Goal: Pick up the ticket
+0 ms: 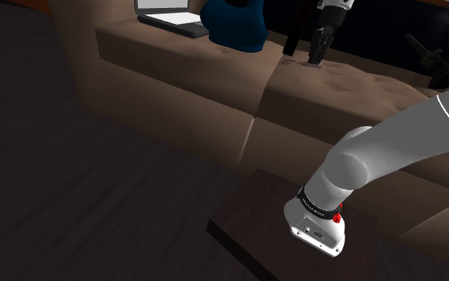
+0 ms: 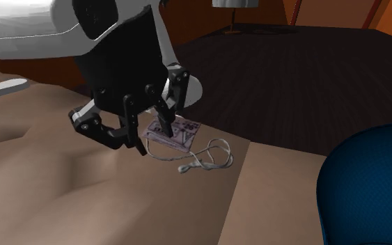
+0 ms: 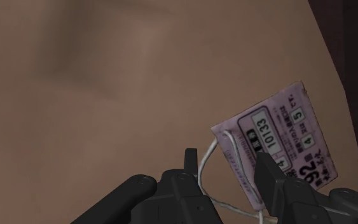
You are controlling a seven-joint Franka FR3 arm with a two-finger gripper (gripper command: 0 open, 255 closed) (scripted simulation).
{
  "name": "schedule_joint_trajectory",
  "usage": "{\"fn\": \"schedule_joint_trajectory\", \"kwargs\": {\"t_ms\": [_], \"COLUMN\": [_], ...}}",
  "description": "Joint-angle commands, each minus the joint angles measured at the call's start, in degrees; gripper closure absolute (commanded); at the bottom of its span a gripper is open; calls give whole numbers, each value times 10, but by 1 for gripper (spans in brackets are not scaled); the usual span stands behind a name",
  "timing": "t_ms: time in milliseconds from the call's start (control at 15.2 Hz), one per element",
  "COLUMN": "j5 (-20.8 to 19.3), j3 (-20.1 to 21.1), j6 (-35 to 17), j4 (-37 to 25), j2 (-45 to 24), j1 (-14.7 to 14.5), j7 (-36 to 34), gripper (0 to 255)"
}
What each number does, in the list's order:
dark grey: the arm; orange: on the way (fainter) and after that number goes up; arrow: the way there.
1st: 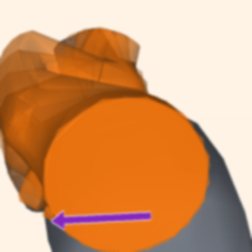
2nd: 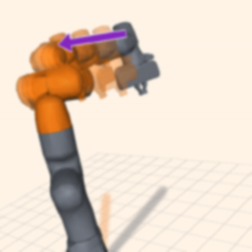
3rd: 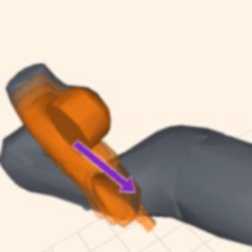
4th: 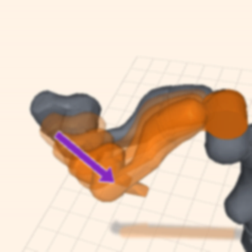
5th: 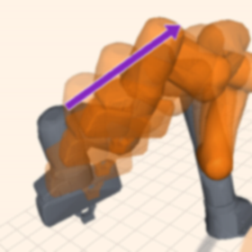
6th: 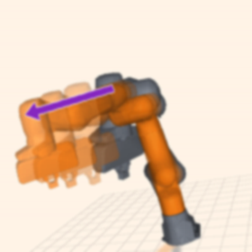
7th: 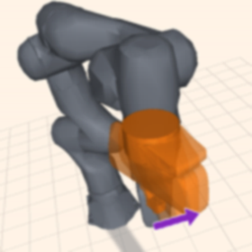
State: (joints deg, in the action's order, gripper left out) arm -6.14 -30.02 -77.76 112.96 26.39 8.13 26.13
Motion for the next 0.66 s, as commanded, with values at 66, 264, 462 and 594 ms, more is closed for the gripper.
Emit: {"fn": "schedule_joint_trajectory", "kwargs": {"t_ms": [66, 264, 462, 594], "j5": [4, 8, 11, 11], "j3": [1, 1, 1, 1], "j6": [22, 44, 67, 68], "j4": [-29, -59, -91, -92], "j2": [-8, -16, -26, -26], "j1": [-3, -5, -7, -7], "j7": [0, 1, 3, 3], "gripper": [255, 255, 255, 255]}}
